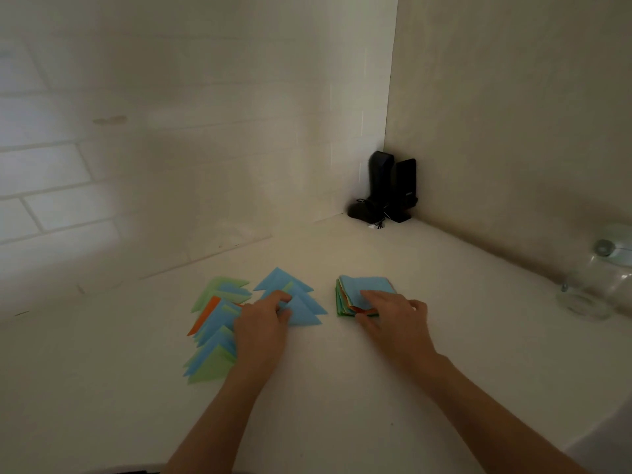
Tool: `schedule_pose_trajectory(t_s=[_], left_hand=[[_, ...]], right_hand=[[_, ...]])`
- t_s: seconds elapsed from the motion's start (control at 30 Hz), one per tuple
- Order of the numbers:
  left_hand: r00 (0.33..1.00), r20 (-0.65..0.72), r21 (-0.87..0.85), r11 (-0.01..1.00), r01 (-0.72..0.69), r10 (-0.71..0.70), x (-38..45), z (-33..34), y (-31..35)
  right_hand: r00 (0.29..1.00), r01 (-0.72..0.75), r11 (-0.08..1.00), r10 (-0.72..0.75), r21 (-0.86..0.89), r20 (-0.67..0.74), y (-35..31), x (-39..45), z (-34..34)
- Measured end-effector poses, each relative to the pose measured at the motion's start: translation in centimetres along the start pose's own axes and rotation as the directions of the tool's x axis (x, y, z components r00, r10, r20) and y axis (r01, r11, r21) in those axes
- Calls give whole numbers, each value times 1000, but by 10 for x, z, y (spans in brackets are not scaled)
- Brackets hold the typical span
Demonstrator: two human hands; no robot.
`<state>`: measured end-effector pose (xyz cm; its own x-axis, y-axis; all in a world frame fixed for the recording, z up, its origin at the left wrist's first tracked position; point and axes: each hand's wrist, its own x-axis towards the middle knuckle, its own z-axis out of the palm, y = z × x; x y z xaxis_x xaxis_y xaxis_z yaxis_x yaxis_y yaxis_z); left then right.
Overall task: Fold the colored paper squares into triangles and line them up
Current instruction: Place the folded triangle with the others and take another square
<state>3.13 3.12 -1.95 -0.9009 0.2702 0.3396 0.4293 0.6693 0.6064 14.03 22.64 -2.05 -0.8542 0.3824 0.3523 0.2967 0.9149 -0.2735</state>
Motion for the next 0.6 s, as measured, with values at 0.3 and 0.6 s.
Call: schedule_pose_trajectory(t_s=[0.3, 0.6], left_hand=[[998, -57, 237, 972, -5, 19, 1, 12, 2], [958, -126, 139, 961, -240, 257, -31, 14, 17]], right_hand=[[969, 65, 983, -104, -174, -226, -2, -3, 19], [981, 10, 993, -33, -121, -190, -13, 1, 21]])
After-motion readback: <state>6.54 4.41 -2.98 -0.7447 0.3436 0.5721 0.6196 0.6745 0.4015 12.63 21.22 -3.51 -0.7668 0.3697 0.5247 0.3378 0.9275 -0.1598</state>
